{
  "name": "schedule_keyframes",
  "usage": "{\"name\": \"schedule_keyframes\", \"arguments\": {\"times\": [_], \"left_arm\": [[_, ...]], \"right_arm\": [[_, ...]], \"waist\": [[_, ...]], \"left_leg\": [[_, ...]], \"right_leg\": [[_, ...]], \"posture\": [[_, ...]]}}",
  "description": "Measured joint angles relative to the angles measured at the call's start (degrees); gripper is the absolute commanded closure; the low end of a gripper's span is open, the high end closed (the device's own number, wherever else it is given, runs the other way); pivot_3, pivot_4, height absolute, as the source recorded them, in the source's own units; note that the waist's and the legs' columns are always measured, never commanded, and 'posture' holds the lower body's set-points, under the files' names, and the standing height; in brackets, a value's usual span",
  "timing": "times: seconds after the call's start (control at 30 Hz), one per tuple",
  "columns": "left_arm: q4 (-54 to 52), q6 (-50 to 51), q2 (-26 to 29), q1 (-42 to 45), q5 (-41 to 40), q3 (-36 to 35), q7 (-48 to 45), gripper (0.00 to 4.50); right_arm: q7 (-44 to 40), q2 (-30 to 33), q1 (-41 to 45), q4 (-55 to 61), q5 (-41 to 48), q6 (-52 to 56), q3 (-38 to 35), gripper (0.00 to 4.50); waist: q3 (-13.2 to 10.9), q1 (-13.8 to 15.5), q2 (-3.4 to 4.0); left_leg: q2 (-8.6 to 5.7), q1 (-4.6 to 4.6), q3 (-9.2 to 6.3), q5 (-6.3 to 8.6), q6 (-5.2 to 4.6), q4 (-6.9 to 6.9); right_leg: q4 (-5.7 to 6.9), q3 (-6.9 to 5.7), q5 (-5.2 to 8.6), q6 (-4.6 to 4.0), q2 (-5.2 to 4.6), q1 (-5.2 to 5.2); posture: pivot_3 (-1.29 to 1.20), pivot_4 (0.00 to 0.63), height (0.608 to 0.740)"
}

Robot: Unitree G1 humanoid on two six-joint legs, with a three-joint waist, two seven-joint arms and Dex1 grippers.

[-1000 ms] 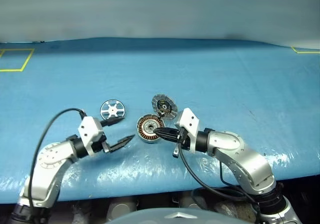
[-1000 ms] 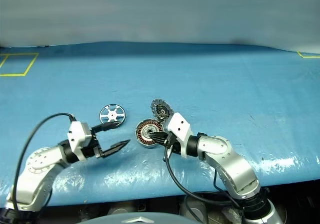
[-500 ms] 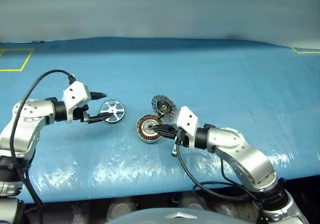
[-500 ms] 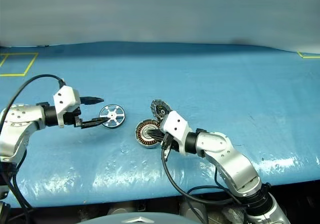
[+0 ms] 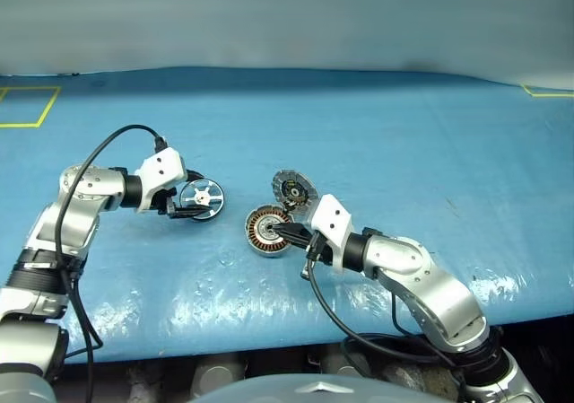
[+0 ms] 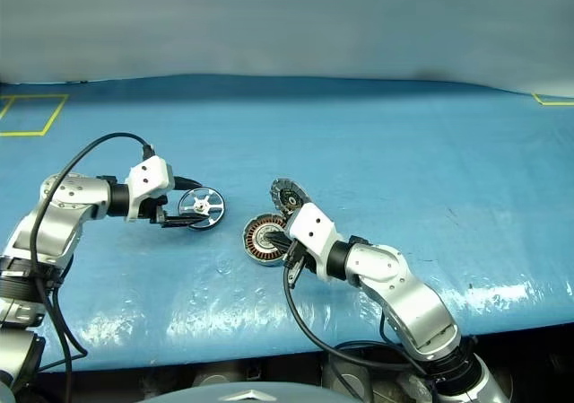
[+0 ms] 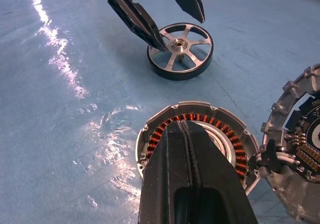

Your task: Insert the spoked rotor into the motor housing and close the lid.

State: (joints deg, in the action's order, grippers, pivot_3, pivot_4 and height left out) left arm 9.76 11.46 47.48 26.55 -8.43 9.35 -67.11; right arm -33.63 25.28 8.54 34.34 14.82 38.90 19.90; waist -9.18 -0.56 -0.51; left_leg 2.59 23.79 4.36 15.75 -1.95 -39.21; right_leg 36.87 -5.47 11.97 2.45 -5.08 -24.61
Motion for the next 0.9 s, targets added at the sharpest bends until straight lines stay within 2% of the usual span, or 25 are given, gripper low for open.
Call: {"name": "schedule_keyframes", "arguments": {"times": [0.33, 0.8, 0.9], "left_arm": [[5.0, 0.3, -0.2, 3.6, 8.2, 3.6, 1.3, 0.78], [9.1, -3.0, -1.9, 5.8, 10.3, 4.7, 0.1, 0.78], [10.9, -4.8, -2.0, 5.9, 11.2, 4.7, 0.6, 1.44]], "right_arm": [[1.2, -0.9, -0.4, -0.7, 0.0, 0.3, -0.1, 4.48], [1.3, -0.9, -0.6, -2.1, -1.2, 0.3, 0.6, 4.48], [1.5, -1.0, -0.7, -2.2, -1.4, 0.3, 0.8, 4.5]], "waist": [[0.0, 0.1, -0.01], [0.0, 0.0, -0.01], [0.0, 0.0, -0.02]], "left_leg": [[0.0, 0.0, -0.01, 0.01, -0.01, -0.1], [0.02, 0.0, -0.01, 0.02, -0.04, -0.31], [0.02, 0.01, -0.02, 0.02, -0.04, -0.35]], "right_leg": [[0.04, 0.01, -0.02, 0.02, 0.01, 0.03], [0.16, 0.03, -0.15, -0.09, 0.03, 0.06], [0.17, 0.03, -0.18, -0.13, 0.03, 0.07]], "posture": [[0.0, 0.15, 0.74], [0.0, 0.15, 0.74], [0.0, 0.15, 0.74]]}}
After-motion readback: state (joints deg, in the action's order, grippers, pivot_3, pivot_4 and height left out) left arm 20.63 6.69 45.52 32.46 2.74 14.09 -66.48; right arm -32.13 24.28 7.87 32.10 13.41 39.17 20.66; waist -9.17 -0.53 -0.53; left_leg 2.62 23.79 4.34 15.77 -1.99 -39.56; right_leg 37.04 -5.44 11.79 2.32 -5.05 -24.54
